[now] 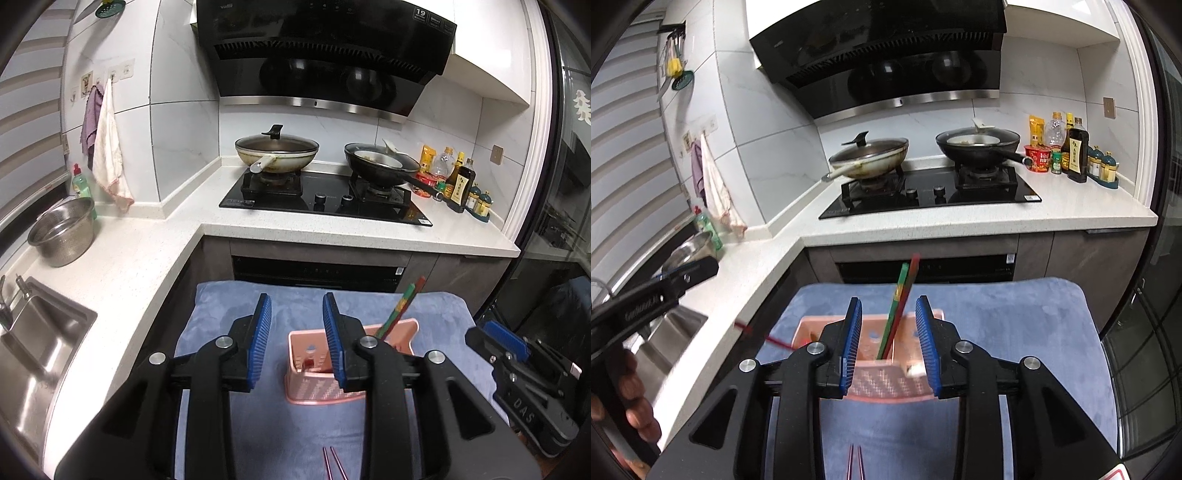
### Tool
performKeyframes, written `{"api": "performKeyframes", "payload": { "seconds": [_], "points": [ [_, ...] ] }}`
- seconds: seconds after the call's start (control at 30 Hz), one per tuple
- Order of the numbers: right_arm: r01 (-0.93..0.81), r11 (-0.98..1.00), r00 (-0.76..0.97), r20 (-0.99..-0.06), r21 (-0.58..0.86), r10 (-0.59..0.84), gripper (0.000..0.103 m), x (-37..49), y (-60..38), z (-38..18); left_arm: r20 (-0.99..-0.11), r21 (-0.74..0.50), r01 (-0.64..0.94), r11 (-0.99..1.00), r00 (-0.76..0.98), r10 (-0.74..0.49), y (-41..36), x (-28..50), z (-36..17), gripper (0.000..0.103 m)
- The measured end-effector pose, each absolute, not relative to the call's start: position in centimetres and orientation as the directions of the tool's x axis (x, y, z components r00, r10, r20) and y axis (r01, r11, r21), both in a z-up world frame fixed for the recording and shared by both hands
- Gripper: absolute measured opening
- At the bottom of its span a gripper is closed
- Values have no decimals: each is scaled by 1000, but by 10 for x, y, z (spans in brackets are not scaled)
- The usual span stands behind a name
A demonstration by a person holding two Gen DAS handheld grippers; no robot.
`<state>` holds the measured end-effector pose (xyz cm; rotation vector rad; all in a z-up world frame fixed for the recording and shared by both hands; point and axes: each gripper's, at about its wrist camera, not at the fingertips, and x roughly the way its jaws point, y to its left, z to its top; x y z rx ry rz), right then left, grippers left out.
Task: Organize utensils
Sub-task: 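Move both open tools back toward the last two red chopsticks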
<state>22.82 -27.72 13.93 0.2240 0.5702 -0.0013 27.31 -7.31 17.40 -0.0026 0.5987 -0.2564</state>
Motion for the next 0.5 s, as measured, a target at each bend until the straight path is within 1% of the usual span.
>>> {"api": "performKeyframes", "payload": {
  "seconds": [0.3, 0.5],
  "points": [
    [47, 980, 809, -583, 195, 77, 30, 179, -266, 114, -581, -61, 232, 971, 783, -224, -65, 238, 154, 28],
    [25, 986, 772, -629, 162, 84, 30, 146, -250, 87, -620, -71, 228, 971, 752, -222, -54, 214, 127, 28]
  ]
}}
